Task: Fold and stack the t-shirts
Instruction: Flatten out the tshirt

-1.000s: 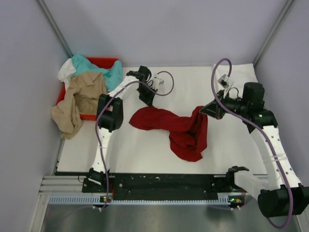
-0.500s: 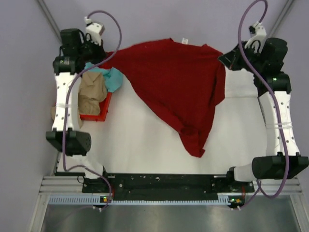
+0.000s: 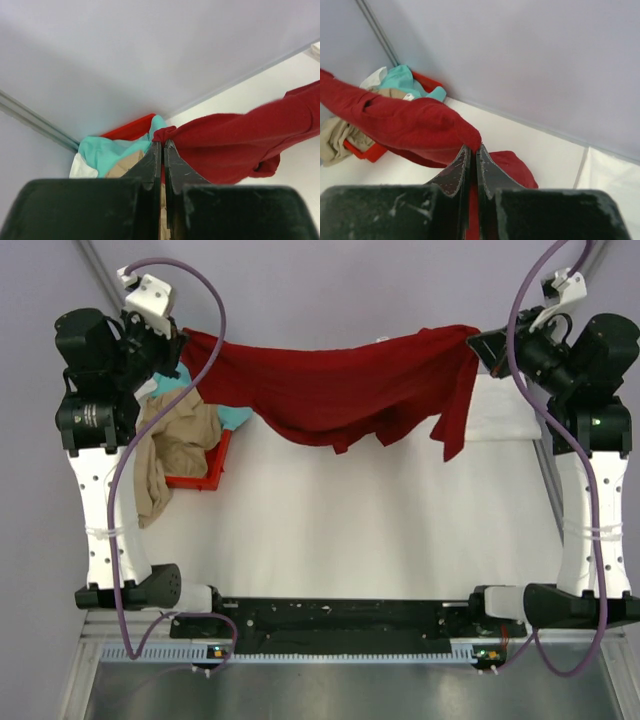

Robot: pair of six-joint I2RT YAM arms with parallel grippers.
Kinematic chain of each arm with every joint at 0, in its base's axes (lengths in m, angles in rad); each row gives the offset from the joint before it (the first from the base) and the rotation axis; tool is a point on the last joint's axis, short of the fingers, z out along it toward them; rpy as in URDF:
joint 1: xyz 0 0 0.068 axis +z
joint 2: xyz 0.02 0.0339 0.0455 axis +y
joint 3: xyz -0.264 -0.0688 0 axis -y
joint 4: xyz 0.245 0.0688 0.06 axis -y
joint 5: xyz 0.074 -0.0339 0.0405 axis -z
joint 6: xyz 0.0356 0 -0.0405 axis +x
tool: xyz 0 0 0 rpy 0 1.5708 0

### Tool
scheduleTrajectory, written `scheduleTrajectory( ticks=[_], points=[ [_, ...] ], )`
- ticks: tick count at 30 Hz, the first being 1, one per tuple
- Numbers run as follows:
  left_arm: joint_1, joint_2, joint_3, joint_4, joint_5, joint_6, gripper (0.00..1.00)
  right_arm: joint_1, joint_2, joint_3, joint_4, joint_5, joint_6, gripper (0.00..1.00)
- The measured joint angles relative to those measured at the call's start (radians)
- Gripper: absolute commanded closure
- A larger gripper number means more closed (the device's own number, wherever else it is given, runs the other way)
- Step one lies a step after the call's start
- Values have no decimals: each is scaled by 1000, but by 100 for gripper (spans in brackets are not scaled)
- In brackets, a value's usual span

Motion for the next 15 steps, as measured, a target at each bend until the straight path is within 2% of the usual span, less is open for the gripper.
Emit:
scheduleTrajectory(
  ticks=[7,15],
  points=[
    [1,1,58,-83,-120,21,100,0,-92,-27,-32,-132,-18,100],
    [8,-13,303,-76,-309,50,100,1,-219,-17,58,-368,55,100]
  ],
)
